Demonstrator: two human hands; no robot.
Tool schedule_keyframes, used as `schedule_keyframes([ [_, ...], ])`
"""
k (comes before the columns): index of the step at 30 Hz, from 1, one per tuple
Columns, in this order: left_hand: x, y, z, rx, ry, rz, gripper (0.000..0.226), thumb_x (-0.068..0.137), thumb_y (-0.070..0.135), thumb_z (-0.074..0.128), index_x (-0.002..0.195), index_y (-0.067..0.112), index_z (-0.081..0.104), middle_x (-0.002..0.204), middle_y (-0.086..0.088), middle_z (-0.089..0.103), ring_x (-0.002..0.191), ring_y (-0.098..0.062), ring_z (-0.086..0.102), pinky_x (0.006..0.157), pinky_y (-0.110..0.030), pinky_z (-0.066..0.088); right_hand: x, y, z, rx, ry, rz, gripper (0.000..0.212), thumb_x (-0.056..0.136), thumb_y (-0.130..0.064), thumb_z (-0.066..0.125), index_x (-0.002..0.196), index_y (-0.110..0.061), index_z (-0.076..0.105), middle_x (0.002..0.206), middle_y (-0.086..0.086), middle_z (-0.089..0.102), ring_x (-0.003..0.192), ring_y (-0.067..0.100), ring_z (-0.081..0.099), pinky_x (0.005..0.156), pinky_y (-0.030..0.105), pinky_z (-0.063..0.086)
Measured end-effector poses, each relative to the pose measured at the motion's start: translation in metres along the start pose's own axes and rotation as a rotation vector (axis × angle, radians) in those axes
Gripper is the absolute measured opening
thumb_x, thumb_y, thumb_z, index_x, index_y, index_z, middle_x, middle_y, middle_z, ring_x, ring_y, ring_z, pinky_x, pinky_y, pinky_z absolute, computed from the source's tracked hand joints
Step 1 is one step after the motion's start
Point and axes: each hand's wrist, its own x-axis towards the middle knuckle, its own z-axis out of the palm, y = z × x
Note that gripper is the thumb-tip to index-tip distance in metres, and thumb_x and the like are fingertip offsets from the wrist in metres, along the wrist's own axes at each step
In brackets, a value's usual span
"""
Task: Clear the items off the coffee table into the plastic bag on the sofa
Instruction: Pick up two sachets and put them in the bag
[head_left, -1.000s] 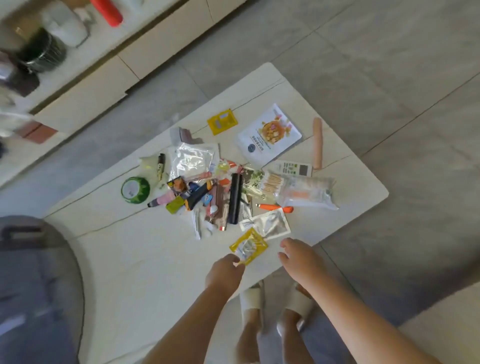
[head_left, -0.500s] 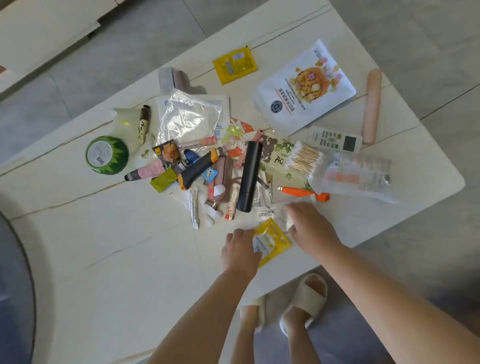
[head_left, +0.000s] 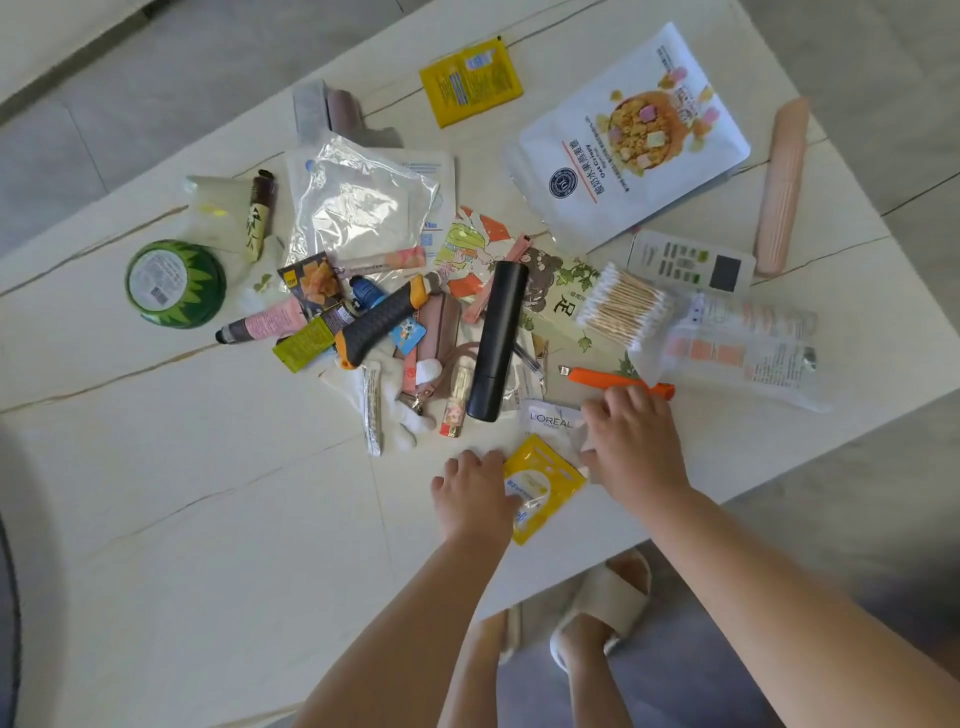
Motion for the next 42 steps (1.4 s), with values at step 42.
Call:
schedule_keyframes([
  [42, 0.038, -0.084, -0.061, -0.408, 0.269, -0.27, 0.034, 0.091, 0.03, 0.057, 0.122, 0.017, 0.058, 0.127, -0.013, 0.047, 0.113, -0.033, 0.049, 0.094, -0.038, 0.041, -0.016, -0.051, -0.005, 0.395, -0.222, 0.366, 0.016, 0.094, -0.022, 0.043, 0.106, -0.015, 0.05, 0.098, 0.001, 0.053, 0.091, 0.02, 0.052, 0.064, 0.027, 0.036],
])
